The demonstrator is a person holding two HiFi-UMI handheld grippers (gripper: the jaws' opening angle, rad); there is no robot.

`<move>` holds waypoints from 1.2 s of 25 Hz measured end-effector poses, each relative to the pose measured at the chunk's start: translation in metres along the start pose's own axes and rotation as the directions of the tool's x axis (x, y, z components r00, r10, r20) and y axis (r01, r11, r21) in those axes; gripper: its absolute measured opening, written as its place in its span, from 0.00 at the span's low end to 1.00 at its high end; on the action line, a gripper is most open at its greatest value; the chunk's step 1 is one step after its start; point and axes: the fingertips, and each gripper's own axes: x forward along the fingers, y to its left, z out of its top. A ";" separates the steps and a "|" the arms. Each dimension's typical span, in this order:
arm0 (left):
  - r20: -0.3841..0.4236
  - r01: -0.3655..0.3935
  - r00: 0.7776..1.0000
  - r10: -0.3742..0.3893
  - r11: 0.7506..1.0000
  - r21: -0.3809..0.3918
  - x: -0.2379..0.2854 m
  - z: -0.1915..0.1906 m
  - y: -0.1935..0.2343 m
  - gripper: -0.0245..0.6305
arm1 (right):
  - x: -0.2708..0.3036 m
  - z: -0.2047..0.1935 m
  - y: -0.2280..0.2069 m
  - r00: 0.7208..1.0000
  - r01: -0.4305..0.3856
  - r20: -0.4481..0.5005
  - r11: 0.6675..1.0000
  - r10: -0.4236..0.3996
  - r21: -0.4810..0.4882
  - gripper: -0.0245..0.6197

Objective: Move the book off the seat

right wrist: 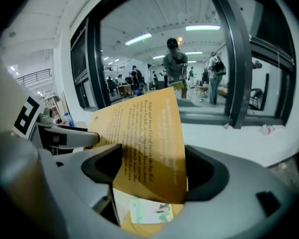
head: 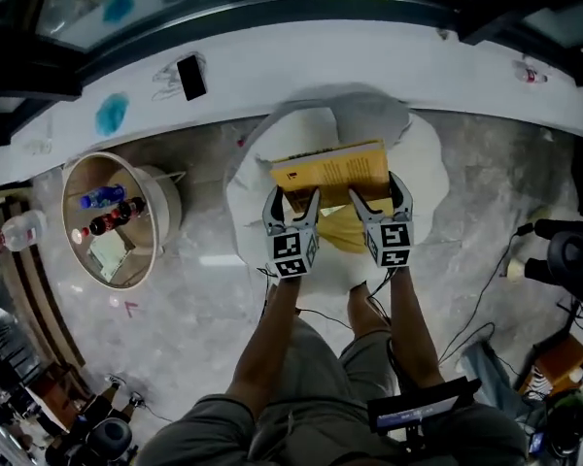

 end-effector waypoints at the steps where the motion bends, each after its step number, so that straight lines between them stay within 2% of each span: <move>1: 0.031 -0.004 1.000 0.004 1.000 0.010 -0.013 0.027 -0.001 0.56 | -0.010 0.027 0.006 1.000 0.001 0.032 1.000 0.000 -0.010 0.64; 6: 0.179 -0.027 0.984 0.018 0.998 0.053 -0.080 0.154 0.004 0.56 | -0.053 0.150 0.049 0.983 -0.005 0.185 1.000 0.010 -0.028 0.64; 12: 0.304 0.000 0.952 -0.046 0.989 0.149 -0.169 0.284 0.003 0.56 | -0.123 0.263 0.100 0.943 0.040 0.329 0.999 -0.042 0.012 0.64; 14: 0.347 0.018 0.934 -0.081 0.983 0.182 -0.194 0.325 -0.005 0.56 | -0.148 0.299 0.109 0.927 0.069 0.367 0.997 -0.072 0.021 0.64; 18: 0.444 0.053 0.882 -0.158 0.969 0.240 -0.247 0.407 -0.026 0.56 | -0.206 0.378 0.125 0.879 0.132 0.462 0.991 -0.120 0.006 0.64; 21: 0.492 0.069 0.847 -0.202 0.959 0.275 -0.282 0.438 -0.039 0.56 | -0.245 0.412 0.138 0.844 0.163 0.519 0.987 -0.137 -0.004 0.64; 24: 0.526 0.063 0.823 -0.215 0.955 0.291 -0.298 0.447 -0.046 0.56 | -0.262 0.421 0.144 0.816 0.178 0.561 0.984 -0.144 -0.007 0.64; 26: 0.529 0.056 0.822 -0.209 0.955 0.291 -0.304 0.445 -0.048 0.56 | -0.266 0.418 0.145 0.820 0.165 0.556 0.986 -0.133 -0.008 0.64; 28: 0.524 0.050 0.828 -0.197 0.958 0.282 -0.311 0.441 -0.050 0.56 | -0.271 0.414 0.148 0.836 0.147 0.535 0.989 -0.120 -0.008 0.64; 30: 0.526 0.031 0.833 -0.173 0.963 0.268 -0.324 0.435 -0.055 0.56 | -0.281 0.411 0.150 0.837 0.128 0.537 0.992 -0.102 -0.011 0.64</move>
